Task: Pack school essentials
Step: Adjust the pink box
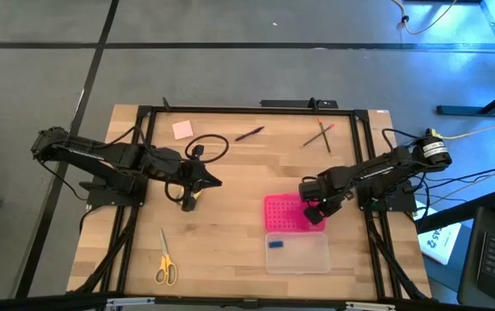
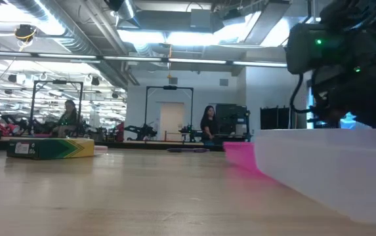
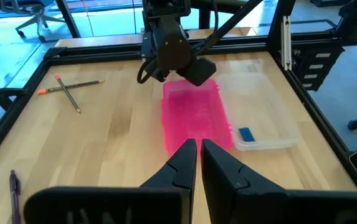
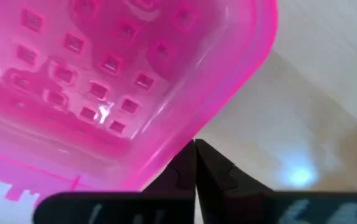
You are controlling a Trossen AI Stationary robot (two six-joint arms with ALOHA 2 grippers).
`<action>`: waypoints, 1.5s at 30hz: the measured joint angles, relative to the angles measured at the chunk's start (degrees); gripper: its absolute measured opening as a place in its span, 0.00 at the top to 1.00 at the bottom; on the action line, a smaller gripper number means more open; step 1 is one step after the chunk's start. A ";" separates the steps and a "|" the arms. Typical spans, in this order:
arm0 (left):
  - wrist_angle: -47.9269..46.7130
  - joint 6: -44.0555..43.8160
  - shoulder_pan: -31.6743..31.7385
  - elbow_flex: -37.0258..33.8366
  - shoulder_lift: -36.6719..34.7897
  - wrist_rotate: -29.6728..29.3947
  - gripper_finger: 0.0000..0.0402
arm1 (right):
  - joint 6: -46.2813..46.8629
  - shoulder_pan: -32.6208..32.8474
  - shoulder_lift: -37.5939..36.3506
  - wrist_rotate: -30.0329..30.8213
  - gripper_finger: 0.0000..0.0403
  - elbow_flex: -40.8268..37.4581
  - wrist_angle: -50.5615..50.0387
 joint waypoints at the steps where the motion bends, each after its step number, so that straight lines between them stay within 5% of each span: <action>1: -0.10 -0.02 0.00 0.00 0.00 0.00 0.95 | 0.05 0.00 0.00 0.01 1.00 0.00 1.38; 9: -0.43 0.03 0.00 0.00 0.00 0.00 0.95 | 3.12 0.00 0.00 0.19 1.00 0.00 9.94; 16: -1.06 -0.47 -0.02 0.00 -0.06 0.04 0.95 | 3.13 0.19 -1.92 -0.30 1.00 0.99 4.48; 21: -1.13 -0.48 -0.04 0.00 -0.11 0.04 0.95 | 5.16 3.90 -2.80 -1.34 1.00 3.69 -2.60; 34: -1.19 -0.48 -0.02 0.00 -0.13 0.02 0.95 | 22.69 16.06 -2.43 -2.02 1.00 3.74 4.94; 45: -1.21 -0.48 -0.02 0.00 -0.13 0.00 0.95 | 26.21 19.23 1.07 0.14 1.00 3.74 10.86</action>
